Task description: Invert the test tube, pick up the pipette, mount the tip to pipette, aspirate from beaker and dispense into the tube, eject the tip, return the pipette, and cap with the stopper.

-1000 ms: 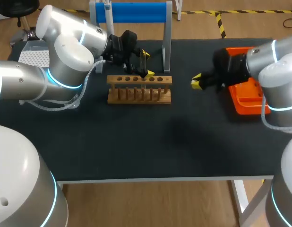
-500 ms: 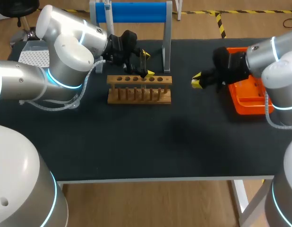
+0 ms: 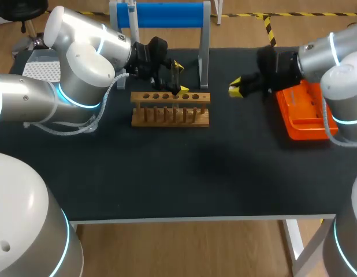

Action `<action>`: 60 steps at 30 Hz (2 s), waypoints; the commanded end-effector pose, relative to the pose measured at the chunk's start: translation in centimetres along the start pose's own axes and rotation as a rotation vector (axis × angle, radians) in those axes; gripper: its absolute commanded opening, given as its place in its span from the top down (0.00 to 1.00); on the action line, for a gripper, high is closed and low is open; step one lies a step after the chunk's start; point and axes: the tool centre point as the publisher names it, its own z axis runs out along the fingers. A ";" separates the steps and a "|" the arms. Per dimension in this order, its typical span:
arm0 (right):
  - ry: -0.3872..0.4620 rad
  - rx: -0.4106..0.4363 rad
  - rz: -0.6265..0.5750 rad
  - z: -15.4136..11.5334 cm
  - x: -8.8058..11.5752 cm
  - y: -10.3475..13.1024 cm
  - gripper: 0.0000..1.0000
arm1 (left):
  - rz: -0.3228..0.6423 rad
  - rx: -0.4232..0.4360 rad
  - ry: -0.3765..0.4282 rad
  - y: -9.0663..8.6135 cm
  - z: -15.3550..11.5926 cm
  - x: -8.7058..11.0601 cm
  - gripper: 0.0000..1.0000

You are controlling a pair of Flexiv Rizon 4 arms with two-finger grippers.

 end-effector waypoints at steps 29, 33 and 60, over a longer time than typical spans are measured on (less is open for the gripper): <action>0.203 0.106 -0.130 4.9 -2.3 11.1 1.00 | -0.001 -0.005 0.005 -0.1 0.0 -0.1 0.00; 0.213 0.114 -0.132 5.5 -2.3 11.6 1.00 | -0.001 -0.005 0.005 -0.1 0.0 -0.1 0.00; 0.233 0.127 -0.127 8.4 -3.4 13.5 1.00 | -0.001 -0.005 0.005 -0.1 0.0 -0.1 0.00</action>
